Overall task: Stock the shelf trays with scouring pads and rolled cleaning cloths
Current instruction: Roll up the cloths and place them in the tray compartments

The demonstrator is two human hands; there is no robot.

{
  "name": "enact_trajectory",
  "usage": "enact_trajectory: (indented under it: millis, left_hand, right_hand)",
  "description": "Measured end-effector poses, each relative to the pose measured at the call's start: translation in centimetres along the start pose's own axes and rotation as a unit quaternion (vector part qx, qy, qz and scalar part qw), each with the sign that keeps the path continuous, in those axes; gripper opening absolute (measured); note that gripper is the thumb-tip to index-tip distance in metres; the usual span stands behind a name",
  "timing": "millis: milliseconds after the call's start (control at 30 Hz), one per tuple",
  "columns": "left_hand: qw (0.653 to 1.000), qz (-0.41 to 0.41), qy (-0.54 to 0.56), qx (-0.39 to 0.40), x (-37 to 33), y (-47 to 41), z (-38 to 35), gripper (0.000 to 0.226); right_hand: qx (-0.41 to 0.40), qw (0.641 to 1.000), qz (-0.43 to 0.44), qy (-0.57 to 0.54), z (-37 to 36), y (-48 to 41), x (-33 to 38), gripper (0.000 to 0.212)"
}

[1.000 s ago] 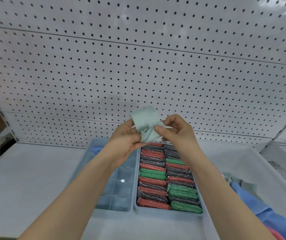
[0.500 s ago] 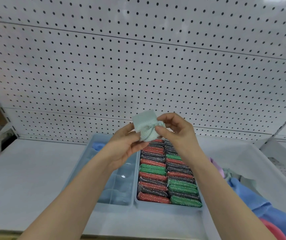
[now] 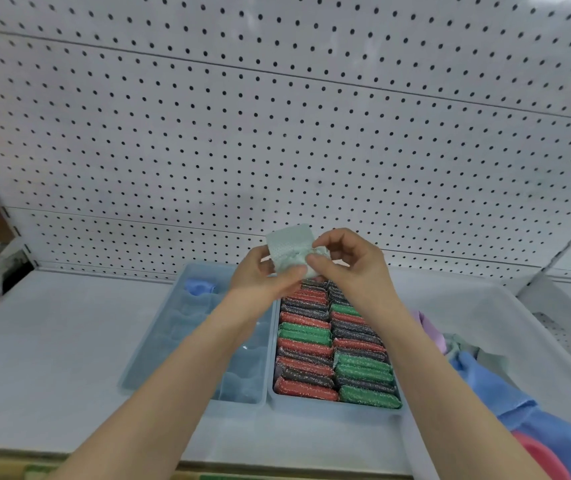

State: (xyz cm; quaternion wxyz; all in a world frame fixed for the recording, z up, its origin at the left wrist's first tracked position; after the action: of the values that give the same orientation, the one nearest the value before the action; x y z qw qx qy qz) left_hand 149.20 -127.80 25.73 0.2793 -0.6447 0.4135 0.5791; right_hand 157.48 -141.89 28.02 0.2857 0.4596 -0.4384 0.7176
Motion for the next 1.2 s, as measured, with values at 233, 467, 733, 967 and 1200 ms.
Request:
enact_trajectory:
  millis: [233, 467, 733, 967, 1200]
  left_hand:
    - [0.998, -0.044, 0.045, 0.005, -0.5, 0.3, 0.6, 0.032]
    - [0.996, -0.039, 0.080, 0.018, -0.6, 0.2, 0.7, 0.031]
    - [0.996, -0.042, 0.072, 0.033, -0.3, -0.3, 1.0, 0.029]
    - [0.995, -0.066, 0.072, 0.033, 0.2, -0.5, 1.1, 0.030]
    - [0.992, -0.112, 0.005, 0.058, 0.4, -0.3, 2.0, 0.031]
  right_hand:
    - [0.029, 0.987, -0.105, -0.116, 0.7, 0.2, -0.4, 0.050]
    - [0.021, 0.999, -0.016, -0.041, 0.2, 0.5, -0.6, 0.017]
    - [0.047, 0.996, -0.072, -0.009, -0.3, 0.0, -0.8, 0.015]
    - [-0.036, 0.987, -0.131, -0.080, -1.5, 0.4, -1.2, 0.015]
    - [0.127, 0.961, -0.181, -0.163, -0.6, 0.0, -1.9, 0.033]
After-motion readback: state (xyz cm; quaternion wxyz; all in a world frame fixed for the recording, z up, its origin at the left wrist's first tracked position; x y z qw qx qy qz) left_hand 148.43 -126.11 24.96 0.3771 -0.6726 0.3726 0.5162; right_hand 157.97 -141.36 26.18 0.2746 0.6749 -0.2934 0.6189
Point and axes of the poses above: each hand's wrist, its own y-axis away from the middle knuckle, its own z-axis out of the back of the hand, x = y × z, the point moved 1 cm from there along -y, towards the middle knuckle, and after that the axes turned 4 degrees about -x, right-handed, at the moved point
